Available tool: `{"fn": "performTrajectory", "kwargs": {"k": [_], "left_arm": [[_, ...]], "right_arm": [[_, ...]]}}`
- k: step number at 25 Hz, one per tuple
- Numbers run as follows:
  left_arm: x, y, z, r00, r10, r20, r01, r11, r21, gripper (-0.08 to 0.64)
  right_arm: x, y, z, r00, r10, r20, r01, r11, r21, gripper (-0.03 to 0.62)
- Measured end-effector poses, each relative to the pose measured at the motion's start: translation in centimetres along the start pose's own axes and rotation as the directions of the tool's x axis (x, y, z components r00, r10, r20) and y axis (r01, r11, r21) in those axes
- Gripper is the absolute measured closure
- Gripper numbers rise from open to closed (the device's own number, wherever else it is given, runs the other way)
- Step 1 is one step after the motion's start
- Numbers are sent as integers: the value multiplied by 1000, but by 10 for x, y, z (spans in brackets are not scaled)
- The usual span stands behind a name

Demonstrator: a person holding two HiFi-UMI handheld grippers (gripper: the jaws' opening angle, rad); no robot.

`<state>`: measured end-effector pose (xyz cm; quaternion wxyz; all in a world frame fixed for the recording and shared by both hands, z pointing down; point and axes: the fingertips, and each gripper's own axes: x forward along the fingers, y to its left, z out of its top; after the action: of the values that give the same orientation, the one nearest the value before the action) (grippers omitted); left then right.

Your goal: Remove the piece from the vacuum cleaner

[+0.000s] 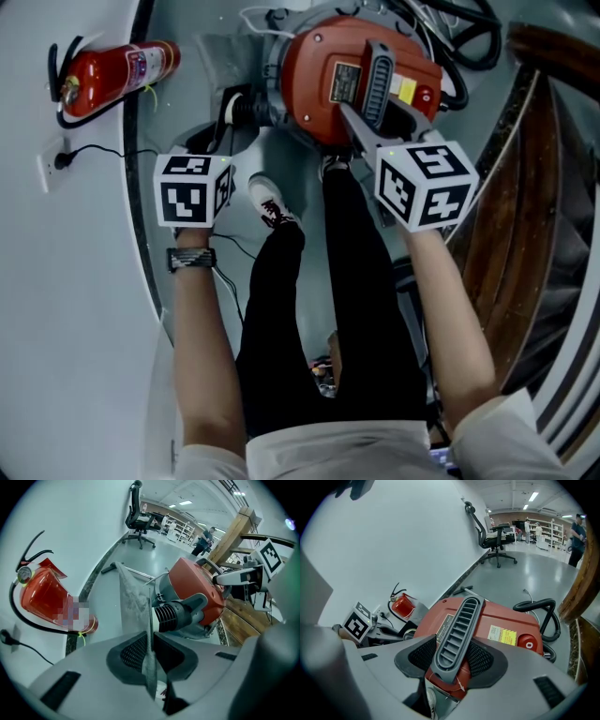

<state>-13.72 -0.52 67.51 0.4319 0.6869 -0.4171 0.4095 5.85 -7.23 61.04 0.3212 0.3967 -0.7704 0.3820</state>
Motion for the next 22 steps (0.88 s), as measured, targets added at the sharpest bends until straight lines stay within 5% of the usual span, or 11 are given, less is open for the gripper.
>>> {"fn": "performTrajectory", "kwargs": {"k": [22], "left_arm": [[4,15,2,1000,3,-22,-2,999,52,520]], "right_arm": [[0,0,1,1000,4,19,-4,1000,4,388]]}}
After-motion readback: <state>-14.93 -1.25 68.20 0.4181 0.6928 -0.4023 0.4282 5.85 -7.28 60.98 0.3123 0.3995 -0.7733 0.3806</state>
